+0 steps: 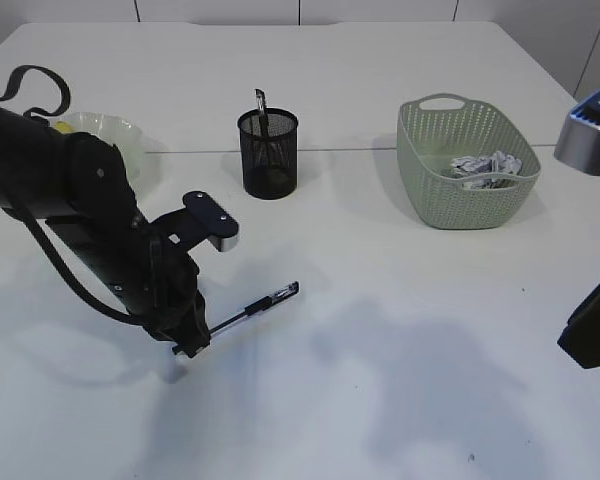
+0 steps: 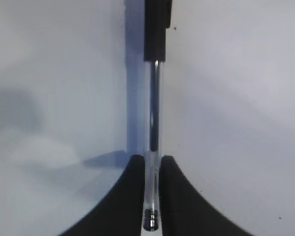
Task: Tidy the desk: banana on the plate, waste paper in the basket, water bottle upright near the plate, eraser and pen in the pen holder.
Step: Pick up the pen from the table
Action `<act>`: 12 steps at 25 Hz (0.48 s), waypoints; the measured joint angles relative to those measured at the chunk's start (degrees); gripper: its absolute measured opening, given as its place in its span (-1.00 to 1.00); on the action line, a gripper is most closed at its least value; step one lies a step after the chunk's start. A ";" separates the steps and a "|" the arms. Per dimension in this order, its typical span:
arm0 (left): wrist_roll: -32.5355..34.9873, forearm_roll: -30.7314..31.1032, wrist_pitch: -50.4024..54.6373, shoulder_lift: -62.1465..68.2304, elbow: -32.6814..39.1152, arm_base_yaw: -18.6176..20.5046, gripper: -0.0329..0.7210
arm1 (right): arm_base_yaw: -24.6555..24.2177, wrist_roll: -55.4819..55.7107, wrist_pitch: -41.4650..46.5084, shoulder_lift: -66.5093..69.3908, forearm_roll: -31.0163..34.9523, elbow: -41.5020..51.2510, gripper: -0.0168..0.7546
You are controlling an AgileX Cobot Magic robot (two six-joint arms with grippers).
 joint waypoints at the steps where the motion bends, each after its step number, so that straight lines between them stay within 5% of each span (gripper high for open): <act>1: 0.00 -0.04 -0.23 -0.35 0.00 0.00 -0.85 | 0.00 0.00 0.00 0.00 0.00 0.00 -0.60; 12: 0.00 -2.05 -2.30 -3.44 0.03 0.00 -0.85 | 0.00 0.69 -0.04 0.00 0.34 0.00 -0.60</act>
